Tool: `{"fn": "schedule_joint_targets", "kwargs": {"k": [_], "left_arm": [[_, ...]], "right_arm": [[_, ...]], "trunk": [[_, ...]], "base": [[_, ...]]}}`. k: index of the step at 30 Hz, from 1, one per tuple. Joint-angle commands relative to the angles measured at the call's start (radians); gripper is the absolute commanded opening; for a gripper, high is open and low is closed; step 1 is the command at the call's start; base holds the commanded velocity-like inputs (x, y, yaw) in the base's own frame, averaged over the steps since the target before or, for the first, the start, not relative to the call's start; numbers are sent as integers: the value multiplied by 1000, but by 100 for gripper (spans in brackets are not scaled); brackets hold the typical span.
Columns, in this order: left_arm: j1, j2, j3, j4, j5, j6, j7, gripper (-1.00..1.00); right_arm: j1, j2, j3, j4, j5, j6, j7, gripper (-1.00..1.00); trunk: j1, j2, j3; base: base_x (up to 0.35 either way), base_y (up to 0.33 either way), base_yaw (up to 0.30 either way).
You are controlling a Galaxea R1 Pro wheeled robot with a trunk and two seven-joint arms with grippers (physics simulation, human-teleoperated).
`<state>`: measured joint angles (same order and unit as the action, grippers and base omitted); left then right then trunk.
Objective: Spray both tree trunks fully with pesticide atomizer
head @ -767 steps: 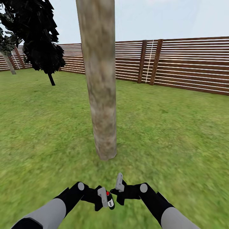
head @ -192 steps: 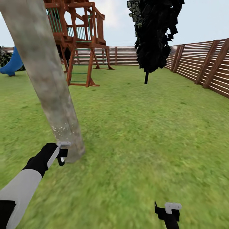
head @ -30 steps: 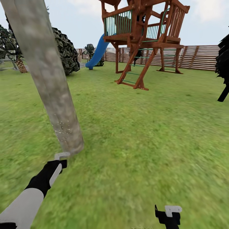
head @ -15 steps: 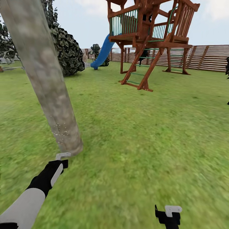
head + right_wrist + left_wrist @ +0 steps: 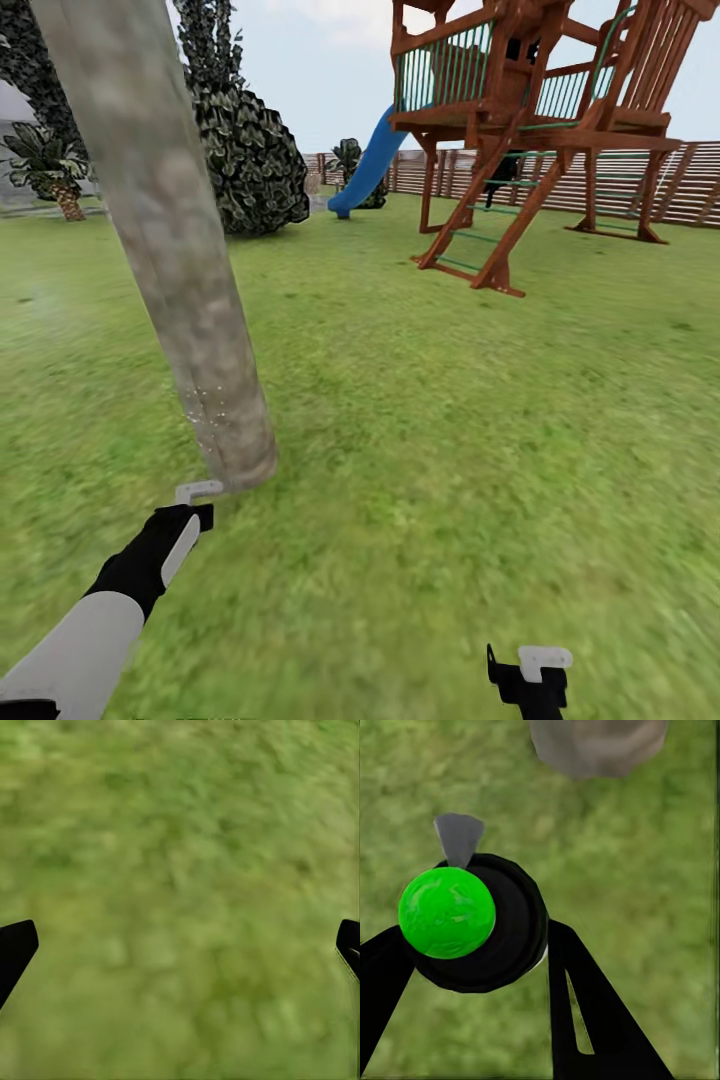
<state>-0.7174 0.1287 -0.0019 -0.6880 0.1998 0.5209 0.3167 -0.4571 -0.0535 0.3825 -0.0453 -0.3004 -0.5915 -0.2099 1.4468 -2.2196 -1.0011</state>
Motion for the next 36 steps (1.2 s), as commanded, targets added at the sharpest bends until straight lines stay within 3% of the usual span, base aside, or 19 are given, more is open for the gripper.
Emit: {"fn": "schedule_joint_targets", "kwargs": {"k": [1, 5, 8, 10, 13, 16, 23, 27, 31, 36], "left_arm": [[0, -3, -2, -1, 10, 8, 5, -100], [-10, -9, -2, -4, 10, 30, 1, -100], [-24, -14, -1, -16, 13, 162, 1, -100], [-62, -13, -1, -7, 14, 189, 1, -100], [-68, -5, 1, 3, 15, 212, -1, -100], [-65, -3, 0, 6, 14, 220, -53, -100], [-71, -4, 3, 2, 12, 220, -49, -100], [-72, 2, 3, 1, 11, 218, -41, -100], [-74, 3, 4, 1, 12, 215, 16, -100], [-77, -6, 4, 1, 15, 215, 22, -100]], "right_arm": [[0, 0, 9, -1, -5, -1, -5, 100], [0, -2, 9, -1, -5, -1, -5, 100], [0, -3, 9, -1, -5, -1, -5, 100], [0, -3, 9, -1, -5, -1, -5, 100], [0, -3, 9, -1, -5, 0, -5, 100], [0, -3, 9, -1, -5, -1, -5, 100], [0, -3, 9, -1, -5, -1, -5, 100], [0, -2, 9, -1, -5, -1, -5, 100], [0, -2, 9, -1, -5, 0, -5, 100], [0, -2, 9, -1, -5, 0, -5, 100]], "trunk": [[0, 0, -1], [0, 0, -1], [0, 0, -1], [0, 0, -1], [0, 0, -1], [0, 0, -1], [0, 0, -1], [0, 0, -1], [0, 0, -1], [0, 0, -1]], "base": [[12, -272, 63], [3, -101, 15], [0, -5, 1], [0, 0, 0], [0, 0, 0], [23, -25, 0], [150, -212, 1], [-24, -264, 159], [-231, -211, 265], [-112, -226, 263]]}}
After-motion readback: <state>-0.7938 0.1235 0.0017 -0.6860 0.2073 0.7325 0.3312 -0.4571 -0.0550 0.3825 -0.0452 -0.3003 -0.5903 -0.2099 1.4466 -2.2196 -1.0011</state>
